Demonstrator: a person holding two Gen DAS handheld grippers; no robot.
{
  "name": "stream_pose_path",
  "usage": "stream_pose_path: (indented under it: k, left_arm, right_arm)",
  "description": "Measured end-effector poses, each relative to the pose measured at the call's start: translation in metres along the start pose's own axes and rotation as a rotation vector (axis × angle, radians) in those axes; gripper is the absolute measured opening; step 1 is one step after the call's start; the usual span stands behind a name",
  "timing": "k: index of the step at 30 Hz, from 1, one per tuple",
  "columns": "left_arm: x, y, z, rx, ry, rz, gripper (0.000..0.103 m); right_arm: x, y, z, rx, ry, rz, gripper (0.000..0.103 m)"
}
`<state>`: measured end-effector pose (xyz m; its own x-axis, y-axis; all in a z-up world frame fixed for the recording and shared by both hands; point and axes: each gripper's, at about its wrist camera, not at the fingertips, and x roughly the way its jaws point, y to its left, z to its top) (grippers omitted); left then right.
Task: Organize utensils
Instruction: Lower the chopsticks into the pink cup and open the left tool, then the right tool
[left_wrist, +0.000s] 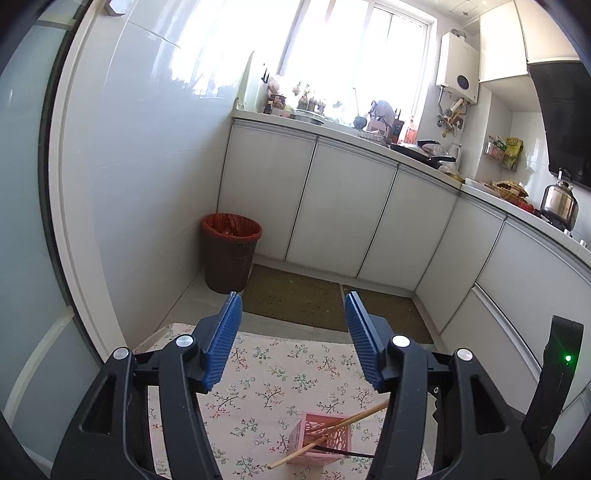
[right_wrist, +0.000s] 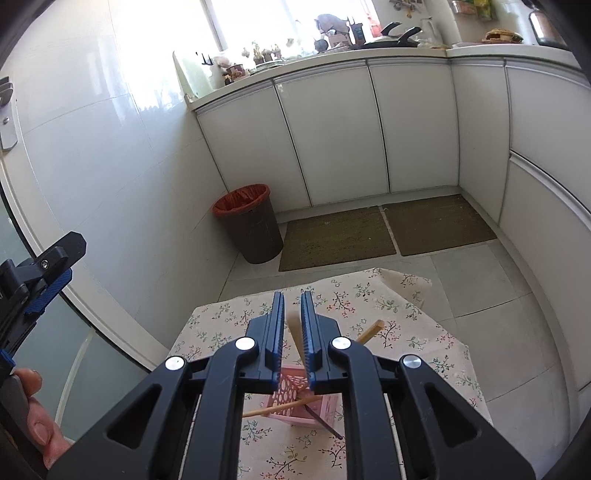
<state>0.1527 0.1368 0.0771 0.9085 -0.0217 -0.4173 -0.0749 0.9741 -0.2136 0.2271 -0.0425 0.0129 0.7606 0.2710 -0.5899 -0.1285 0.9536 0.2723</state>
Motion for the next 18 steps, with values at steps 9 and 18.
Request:
stream_pose_path:
  k: [9,18]
  left_arm:
    - [-0.014,-0.007,0.003,0.05,-0.008,0.007,0.061]
    - [-0.033,-0.026,-0.003,0.128,-0.02,0.033,0.081]
  right_arm:
    - [-0.036,0.0,0.002,0.008,-0.086,-0.079,0.039]
    - [-0.077,-0.019,-0.01,0.044,-0.129,-0.148,0.059]
